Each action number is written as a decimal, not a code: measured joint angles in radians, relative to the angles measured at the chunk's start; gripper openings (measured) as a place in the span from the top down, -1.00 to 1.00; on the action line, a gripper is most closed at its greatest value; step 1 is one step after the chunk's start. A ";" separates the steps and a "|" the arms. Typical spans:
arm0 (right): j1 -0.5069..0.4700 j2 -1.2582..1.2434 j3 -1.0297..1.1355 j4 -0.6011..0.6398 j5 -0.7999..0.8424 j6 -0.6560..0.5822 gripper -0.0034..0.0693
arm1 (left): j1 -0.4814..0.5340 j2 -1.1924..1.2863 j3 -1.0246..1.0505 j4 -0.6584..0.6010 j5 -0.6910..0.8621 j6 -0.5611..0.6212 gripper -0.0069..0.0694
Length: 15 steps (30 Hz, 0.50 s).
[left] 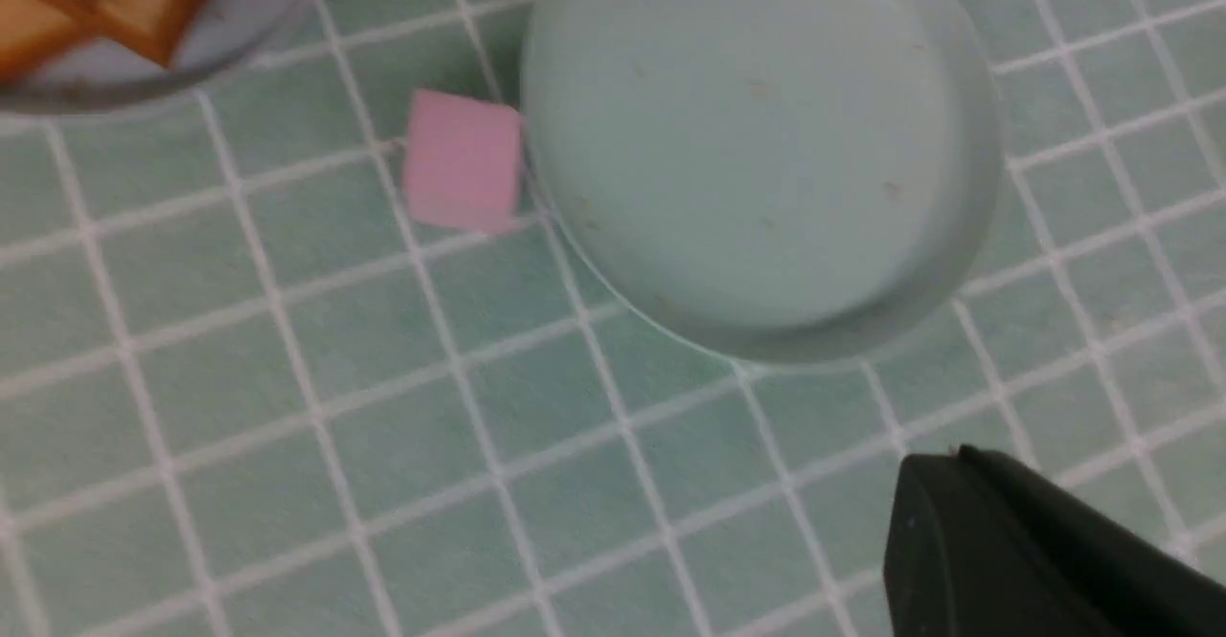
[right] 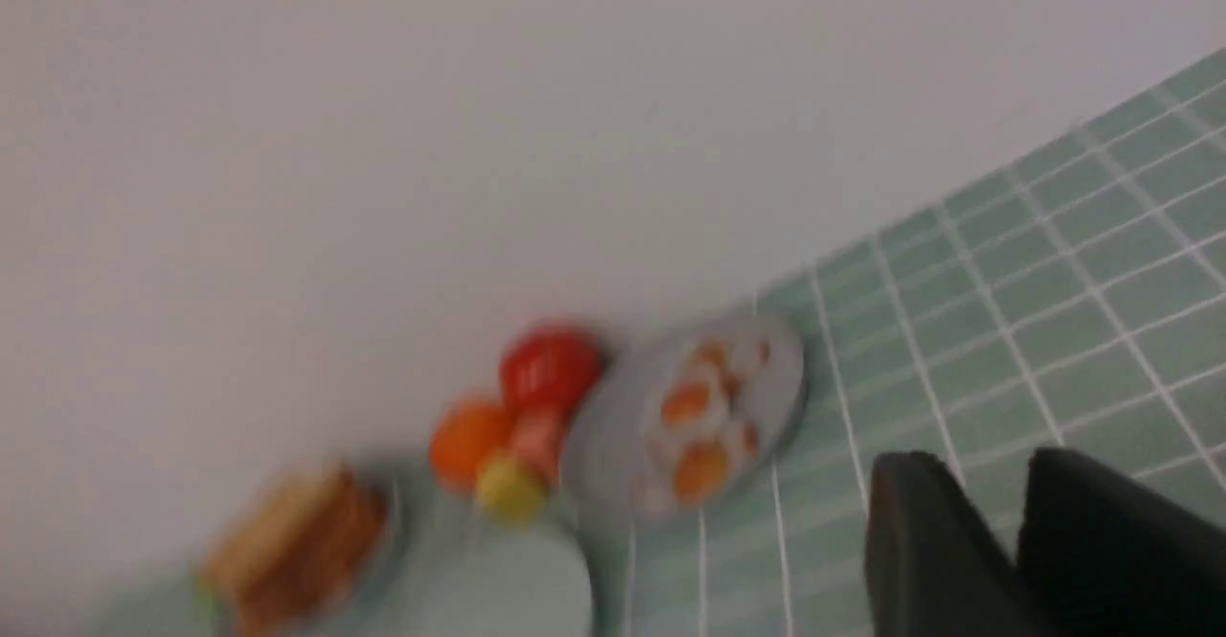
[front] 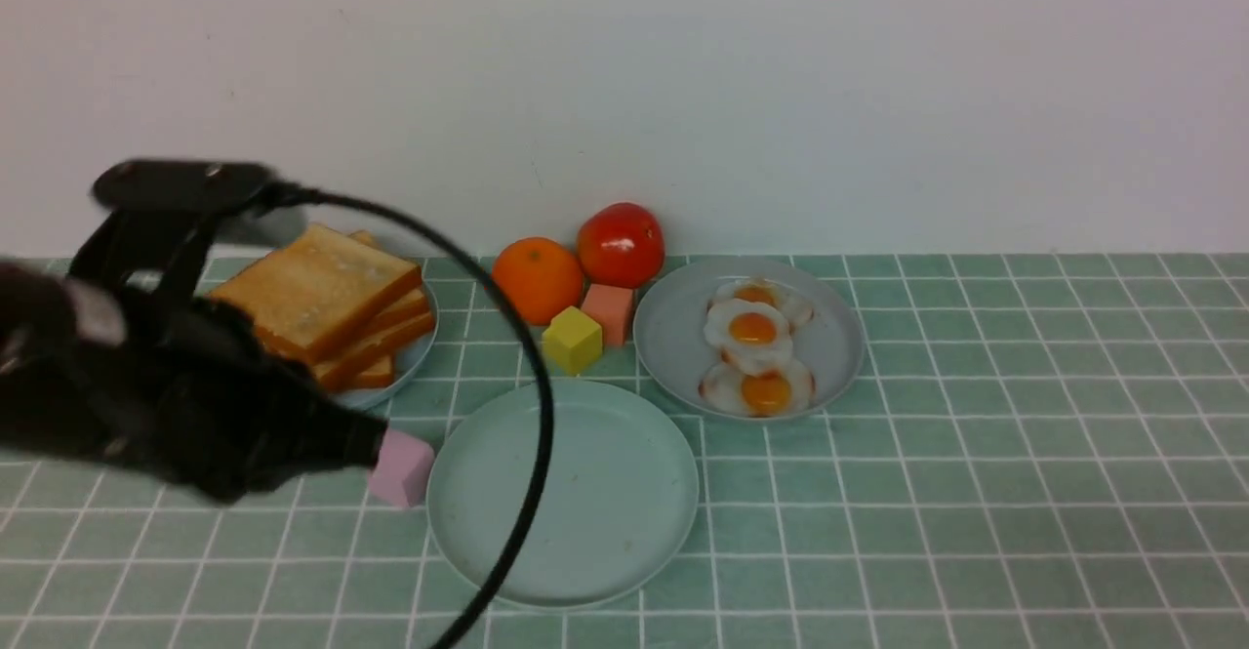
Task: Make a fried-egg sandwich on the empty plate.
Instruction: Use the left arm to grab a slice of bread
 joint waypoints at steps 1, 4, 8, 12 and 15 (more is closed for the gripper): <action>0.013 0.034 -0.052 -0.011 0.081 -0.041 0.58 | 0.000 0.027 -0.021 0.020 0.000 -0.004 0.85; 0.069 0.219 -0.292 -0.049 0.365 -0.176 0.88 | 0.000 0.176 -0.138 0.116 0.009 -0.054 0.85; 0.090 0.402 -0.478 -0.069 0.574 -0.291 0.94 | 0.002 0.358 -0.280 0.213 0.028 -0.086 0.85; 0.126 0.491 -0.554 -0.070 0.610 -0.348 0.92 | 0.033 0.499 -0.416 0.233 0.049 -0.089 0.85; 0.178 0.504 -0.566 -0.061 0.587 -0.373 0.91 | 0.102 0.629 -0.556 0.238 0.100 -0.083 0.85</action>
